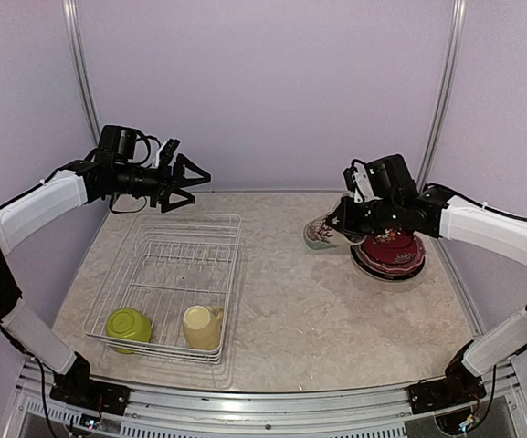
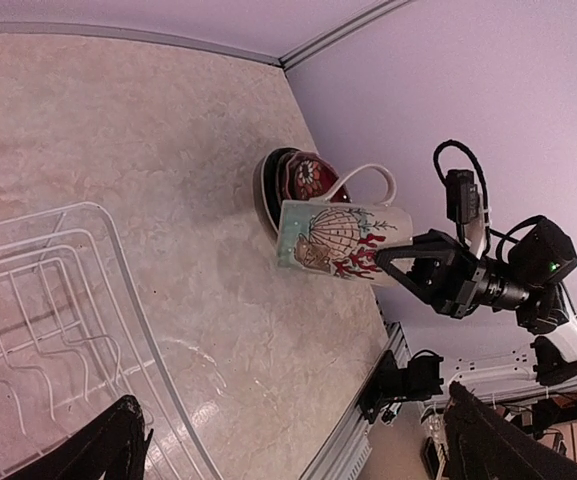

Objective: Unload the mixed dishes from the dish rack
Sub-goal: Pass from the left arm to the right, then place the cup at the center of the board.

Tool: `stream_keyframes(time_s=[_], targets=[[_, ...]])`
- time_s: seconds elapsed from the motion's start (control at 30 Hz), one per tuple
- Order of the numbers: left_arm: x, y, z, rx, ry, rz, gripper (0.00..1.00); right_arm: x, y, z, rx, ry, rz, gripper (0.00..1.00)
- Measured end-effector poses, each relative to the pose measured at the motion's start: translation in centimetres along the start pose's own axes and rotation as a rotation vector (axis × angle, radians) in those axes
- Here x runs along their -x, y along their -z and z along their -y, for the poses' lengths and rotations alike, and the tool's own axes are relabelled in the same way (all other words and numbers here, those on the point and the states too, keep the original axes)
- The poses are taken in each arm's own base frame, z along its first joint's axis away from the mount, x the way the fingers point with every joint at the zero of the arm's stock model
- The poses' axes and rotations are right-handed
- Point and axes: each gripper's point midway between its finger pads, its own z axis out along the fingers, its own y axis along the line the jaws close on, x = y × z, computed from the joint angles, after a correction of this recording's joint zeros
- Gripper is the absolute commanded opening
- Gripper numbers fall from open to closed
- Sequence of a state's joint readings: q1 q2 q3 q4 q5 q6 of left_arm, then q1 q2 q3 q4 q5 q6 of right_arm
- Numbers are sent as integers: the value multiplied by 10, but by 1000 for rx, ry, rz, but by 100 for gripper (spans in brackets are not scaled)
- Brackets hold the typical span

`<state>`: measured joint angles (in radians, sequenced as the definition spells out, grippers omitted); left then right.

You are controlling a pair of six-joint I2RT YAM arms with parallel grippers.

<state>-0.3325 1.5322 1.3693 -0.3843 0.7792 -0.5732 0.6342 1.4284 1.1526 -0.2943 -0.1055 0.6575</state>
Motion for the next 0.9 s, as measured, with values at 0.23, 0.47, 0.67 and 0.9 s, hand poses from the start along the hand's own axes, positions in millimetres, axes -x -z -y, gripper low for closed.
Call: stream_keyframes(time_s=[0.23,0.47,0.67,0.9], targets=[[0,0,-4,19,5,4,99,-30,18,22,-240,85,-178,0],[1,0,-5,25,5,8,99,-72,34,42,-421,138,-329,0],[1,0,-5,25,5,8,99,-101,55,96,-628,110,-401,0],[1,0,-5,25,5,8,99,-108,82,146,-735,-10,-397,0]])
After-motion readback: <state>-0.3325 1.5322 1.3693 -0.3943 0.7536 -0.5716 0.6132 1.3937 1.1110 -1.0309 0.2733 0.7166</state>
